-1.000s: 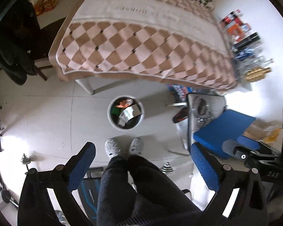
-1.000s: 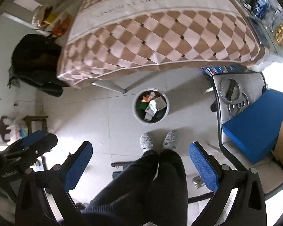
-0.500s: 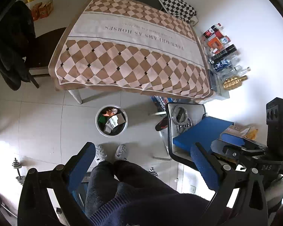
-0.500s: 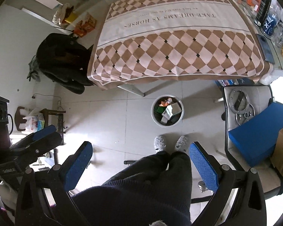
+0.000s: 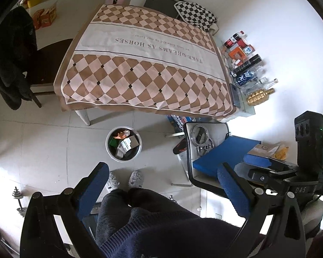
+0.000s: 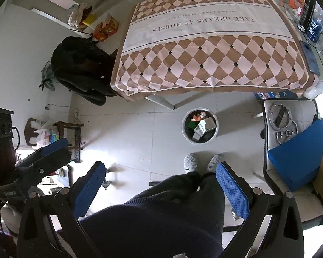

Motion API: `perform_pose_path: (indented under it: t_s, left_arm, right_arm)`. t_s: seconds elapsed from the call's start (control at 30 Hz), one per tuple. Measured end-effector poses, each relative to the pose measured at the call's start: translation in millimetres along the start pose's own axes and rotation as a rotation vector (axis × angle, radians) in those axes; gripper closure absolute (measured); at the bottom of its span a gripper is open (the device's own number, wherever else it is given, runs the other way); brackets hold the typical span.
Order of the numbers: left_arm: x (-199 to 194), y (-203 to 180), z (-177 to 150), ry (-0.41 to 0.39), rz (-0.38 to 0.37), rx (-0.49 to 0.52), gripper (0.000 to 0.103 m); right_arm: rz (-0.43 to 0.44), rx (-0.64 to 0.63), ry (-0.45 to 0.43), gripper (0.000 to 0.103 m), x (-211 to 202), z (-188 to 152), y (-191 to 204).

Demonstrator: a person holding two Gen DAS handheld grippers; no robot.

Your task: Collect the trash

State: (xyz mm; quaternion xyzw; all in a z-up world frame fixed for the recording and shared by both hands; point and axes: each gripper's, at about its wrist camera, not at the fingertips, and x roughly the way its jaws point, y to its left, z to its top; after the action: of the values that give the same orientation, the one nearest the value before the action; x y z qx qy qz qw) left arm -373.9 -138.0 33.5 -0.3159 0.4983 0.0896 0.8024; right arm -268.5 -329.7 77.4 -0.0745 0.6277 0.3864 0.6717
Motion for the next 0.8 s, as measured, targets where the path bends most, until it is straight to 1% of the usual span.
perform_pose_path:
  t_s: [0.33,0.8]
  left_arm:
    - [-3.9,-2.3,-2.0,0.004,-0.032,0.016,0.000]
    - [-6.5,-8.3,-2.4,0.003,-0.042,0.022,0.000]
  right_arm:
    - [0.026,-0.007,-0.001,0.000,-9.2,-4.5,2.2]
    - [0.034,-0.006,-0.001,0.000,-14.7,-10.2,3.2]
